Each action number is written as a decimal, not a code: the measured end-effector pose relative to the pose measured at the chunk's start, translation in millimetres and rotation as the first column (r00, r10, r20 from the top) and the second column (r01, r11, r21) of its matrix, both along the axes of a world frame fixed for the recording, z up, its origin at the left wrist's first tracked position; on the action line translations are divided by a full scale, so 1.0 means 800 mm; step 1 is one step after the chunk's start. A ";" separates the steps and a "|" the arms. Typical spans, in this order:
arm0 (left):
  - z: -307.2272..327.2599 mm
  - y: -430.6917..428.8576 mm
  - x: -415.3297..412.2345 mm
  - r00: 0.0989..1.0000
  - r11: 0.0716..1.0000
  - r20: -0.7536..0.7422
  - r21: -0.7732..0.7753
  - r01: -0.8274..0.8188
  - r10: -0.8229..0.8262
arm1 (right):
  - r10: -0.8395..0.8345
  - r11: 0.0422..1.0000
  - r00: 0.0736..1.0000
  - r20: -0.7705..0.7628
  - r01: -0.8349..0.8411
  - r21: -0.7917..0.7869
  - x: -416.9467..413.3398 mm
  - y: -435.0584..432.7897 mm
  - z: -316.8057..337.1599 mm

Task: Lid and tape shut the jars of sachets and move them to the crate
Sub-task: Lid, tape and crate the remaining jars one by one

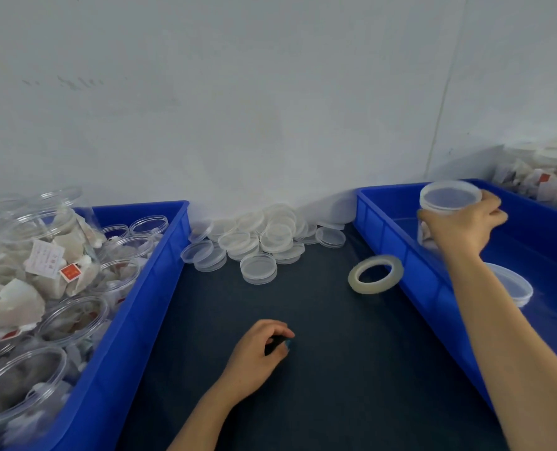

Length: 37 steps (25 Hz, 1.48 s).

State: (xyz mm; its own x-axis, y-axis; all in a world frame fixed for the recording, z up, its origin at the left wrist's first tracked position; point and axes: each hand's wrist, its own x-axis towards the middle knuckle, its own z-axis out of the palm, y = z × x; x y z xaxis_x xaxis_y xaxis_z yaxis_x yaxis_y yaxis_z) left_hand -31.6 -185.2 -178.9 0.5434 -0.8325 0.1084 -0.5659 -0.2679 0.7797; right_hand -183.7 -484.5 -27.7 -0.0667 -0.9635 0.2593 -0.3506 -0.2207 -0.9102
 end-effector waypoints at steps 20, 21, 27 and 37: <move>0.008 0.024 -0.001 0.993 0.999 0.113 0.037 0.025 -0.029 | 0.250 0.942 0.508 -0.825 0.070 0.329 -0.022 -0.031 -0.033; 0.012 0.031 -0.001 0.984 0.996 0.172 0.077 0.037 -0.050 | 0.206 0.966 0.441 -0.874 0.049 0.253 -0.013 -0.010 -0.033; 0.096 0.097 -0.005 0.624 0.967 0.782 0.148 -0.208 0.014 | 0.566 0.269 0.179 -0.805 -0.963 -0.024 0.086 0.221 -0.050; 0.148 0.224 0.045 0.440 0.677 0.877 0.205 -0.707 0.194 | 0.752 -0.115 -0.079 -0.654 -0.993 -0.012 0.219 0.436 -0.063</move>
State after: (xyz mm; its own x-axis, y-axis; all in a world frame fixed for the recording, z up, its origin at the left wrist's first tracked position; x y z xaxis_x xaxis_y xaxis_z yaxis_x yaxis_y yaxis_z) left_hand 4.2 -6.0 -60.8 0.7676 -0.5352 0.3527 -0.4918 -0.8447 -0.2114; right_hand -8.8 -135.9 -78.1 0.9405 0.2291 0.2509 0.3236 -0.8290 -0.4561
